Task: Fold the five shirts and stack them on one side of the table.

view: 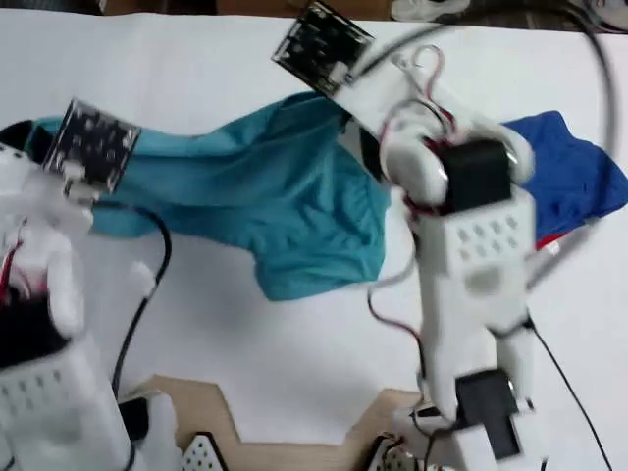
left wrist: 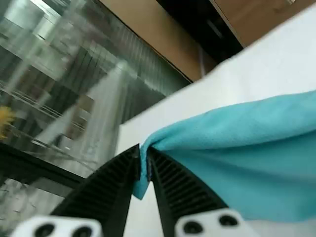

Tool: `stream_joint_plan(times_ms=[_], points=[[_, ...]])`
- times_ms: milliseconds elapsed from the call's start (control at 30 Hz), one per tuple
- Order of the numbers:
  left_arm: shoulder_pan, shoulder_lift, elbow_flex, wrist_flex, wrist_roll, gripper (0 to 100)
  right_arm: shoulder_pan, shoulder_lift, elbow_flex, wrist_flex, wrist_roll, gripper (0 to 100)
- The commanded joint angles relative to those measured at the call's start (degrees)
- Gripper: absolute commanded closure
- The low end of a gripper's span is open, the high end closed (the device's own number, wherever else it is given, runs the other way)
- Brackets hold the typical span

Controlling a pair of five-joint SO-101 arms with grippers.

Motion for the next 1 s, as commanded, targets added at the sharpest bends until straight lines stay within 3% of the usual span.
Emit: stream_joint_plan(times_ms=[0,200,467,667,967], points=[[0.1,-7.7,-0.3,-1.1,0.4,98,0.7,-8.8,-2.5,1.0,2.9,97.8],[0.1,-19.3,-0.4,-1.1,0.3,98,1.2,-19.8,-2.4,2.5,5.2,97.8],[0.3,-31.8,-2.0,-1.0,3.1,98,1.8,-31.4,-2.8,5.4,2.1,97.8],[0.4,-29.8,-12.7,0.7,8.8,98,1.9,-35.3,-2.8,2.9,0.2,97.8],[0.4,-24.9,-22.3,6.8,9.1,98,1.9,-35.5,-7.6,3.2,0.2,97.8]])
